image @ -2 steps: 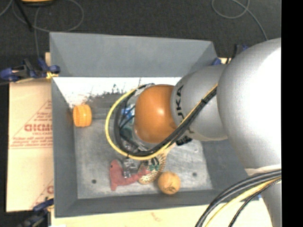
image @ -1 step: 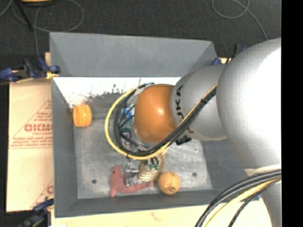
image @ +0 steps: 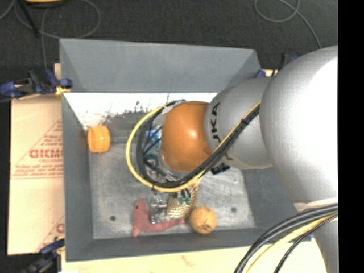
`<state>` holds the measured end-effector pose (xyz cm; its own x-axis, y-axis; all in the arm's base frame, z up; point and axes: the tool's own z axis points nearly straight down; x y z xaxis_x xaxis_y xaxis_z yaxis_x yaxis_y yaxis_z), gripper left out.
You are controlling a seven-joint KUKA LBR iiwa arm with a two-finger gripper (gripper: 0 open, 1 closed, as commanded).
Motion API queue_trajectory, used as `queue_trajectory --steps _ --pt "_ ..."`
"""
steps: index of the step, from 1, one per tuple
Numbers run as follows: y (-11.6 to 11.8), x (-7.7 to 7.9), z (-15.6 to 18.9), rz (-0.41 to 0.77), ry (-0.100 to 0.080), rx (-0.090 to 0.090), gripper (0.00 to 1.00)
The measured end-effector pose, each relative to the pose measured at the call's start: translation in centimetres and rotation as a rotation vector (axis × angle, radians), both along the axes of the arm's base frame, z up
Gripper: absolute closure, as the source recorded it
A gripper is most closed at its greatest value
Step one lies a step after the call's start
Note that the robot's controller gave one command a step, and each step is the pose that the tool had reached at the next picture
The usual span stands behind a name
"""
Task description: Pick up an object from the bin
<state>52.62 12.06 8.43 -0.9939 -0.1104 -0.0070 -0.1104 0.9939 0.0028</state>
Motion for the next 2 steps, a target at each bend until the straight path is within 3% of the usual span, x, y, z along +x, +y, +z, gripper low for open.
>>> queue_trajectory --steps 1,2 --pt "1.1 -1.6 0.5 0.203 0.0 -0.006 0.0" --pt "6.3 -3.7 -1.0 0.616 0.002 -0.009 1.0"
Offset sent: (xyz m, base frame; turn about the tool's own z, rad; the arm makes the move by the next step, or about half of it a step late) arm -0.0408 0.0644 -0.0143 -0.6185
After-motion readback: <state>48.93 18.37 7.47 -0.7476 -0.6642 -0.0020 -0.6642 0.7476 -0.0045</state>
